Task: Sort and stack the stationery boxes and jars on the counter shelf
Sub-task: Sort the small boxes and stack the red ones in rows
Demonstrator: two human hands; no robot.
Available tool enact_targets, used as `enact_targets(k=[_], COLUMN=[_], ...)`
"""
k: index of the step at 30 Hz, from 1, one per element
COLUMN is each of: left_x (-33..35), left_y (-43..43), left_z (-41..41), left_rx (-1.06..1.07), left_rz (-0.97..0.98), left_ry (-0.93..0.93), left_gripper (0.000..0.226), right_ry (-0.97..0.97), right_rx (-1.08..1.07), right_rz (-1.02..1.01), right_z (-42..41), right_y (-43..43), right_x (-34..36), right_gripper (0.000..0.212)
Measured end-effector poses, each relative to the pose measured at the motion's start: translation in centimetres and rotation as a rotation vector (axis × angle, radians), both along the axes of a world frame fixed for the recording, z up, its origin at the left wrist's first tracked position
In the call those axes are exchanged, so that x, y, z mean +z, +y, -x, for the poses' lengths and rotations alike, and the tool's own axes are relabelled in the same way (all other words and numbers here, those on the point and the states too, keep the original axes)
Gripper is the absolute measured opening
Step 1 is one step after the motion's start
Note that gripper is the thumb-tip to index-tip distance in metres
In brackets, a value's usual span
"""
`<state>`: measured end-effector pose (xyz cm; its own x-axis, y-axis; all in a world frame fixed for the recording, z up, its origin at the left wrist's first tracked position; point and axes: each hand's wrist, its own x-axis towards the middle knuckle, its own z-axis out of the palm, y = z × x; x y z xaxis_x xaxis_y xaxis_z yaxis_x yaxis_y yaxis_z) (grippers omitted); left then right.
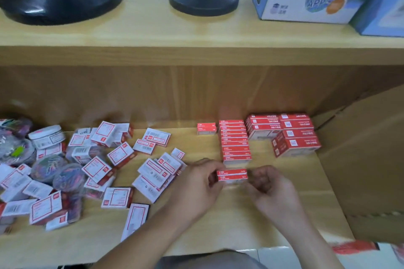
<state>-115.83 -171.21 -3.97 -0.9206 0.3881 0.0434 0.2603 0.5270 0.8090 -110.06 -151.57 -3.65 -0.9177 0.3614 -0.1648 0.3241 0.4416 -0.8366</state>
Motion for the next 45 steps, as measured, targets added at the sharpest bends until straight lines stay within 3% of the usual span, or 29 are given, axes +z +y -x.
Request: enact_targets(k=[8,15,18,25,30,33,35,39,42,45], left_x=[-1.5,-2.7,-3.0,-3.5,-2.5,-1.5,-1.2,-0.8,-0.9,-1.2], left_y=[1.9,2.7,2.9,3.6,2.4,-0.3,-3.2,-9.9,-14.3,-16.2], left_z=[-0.8,-1.1,-0.9,-1.4,-2.5,-5.8,-8.1,-10.7,-10.6,-9.8], left_rx=[0.158,0.11,0.115,0.16,0.158,0.199,0.231,0.383,0.477,0.422], left_rz=[0.017,0.151,0.185,0.262,0.132,-0.007,-0.02,0.122,0.261,0.328], left_ry=[0.103,0.214,0.243,0.325,0.177,0.114,0.131,0.216,0.182,0.142], left_gripper=[0.033,0.022,0.023,0.029,0.033,0.04,0.033,0.012,0.027,0.038], right_ry=[-0.021,-0.028,-0.018,-0.009,0.018,0.132,0.18,0.19,0.152,0.071], right_rx=[0.114,0.199,0.234,0.267,0.267,0.187,0.144,0.169,0.262,0.322], right_rz=[-0.348,-0.603,-0.631,-0.565,-0.477,-0.273,-0.189,-0.091,0.024,0.085], right_z=[1.0,1.1,1.1,1.0,0.3,-1.1,-2.3,-3.2,-2.7,-2.0], right_y=[1.1,0.6,0.8,1.4,1.8,2.3,1.8,-2.6,-8.1,-12.8], right_x=[-1.4,-1.7,-1.7,-1.5,-1.8,-1.8,-1.6,-1.1,-0.9,-1.2], right_gripper=[0.02,0.049,0.051,0.045,0.045,0.03,0.012,0.015,0.013,0.012])
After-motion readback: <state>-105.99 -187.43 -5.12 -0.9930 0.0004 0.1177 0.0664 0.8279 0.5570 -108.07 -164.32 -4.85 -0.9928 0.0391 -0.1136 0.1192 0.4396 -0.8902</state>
